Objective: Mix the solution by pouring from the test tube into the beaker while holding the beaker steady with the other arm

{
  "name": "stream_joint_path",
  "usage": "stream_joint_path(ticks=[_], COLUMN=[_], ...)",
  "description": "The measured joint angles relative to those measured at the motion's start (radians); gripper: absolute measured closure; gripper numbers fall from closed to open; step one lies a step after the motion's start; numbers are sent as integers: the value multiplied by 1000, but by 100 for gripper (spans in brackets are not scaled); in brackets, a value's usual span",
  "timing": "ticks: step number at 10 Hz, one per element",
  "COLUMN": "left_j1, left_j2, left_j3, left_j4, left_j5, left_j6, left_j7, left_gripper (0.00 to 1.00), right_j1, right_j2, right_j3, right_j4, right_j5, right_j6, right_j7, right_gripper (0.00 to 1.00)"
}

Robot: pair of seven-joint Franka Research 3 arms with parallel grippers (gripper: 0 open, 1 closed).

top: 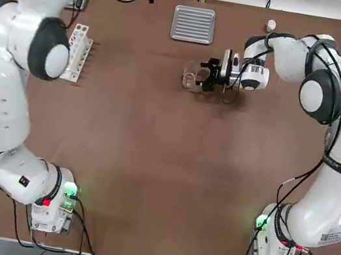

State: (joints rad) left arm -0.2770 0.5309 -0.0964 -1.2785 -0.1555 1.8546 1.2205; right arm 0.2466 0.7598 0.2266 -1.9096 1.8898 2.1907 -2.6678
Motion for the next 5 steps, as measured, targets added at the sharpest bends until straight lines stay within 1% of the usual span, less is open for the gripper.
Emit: stream_joint_path(ticks=[1, 3, 4, 5], left_j1=[176, 550, 730, 902], left_j2=[-2, 8, 26, 50], left_j3=[-154, -478, -633, -775], left_j4=[-21, -94, -136, -182], left_j5=[0, -1, -2, -2], left_j6=[-1, -5, -11, -17], left_j7=[51, 158, 196, 246], left_gripper=[78, 78, 78, 78], right_j1=[-22, -63, -83, -106], right_j2=[0, -2, -6, -17], right_j3=[11, 19, 20, 22], right_j4=[1, 2, 2, 2], right_j5=[0, -12, -36, -82], right_j6=[0, 0, 1, 24], right_j7=[0, 0, 7, 34], right_gripper=[0, 0, 0, 0])
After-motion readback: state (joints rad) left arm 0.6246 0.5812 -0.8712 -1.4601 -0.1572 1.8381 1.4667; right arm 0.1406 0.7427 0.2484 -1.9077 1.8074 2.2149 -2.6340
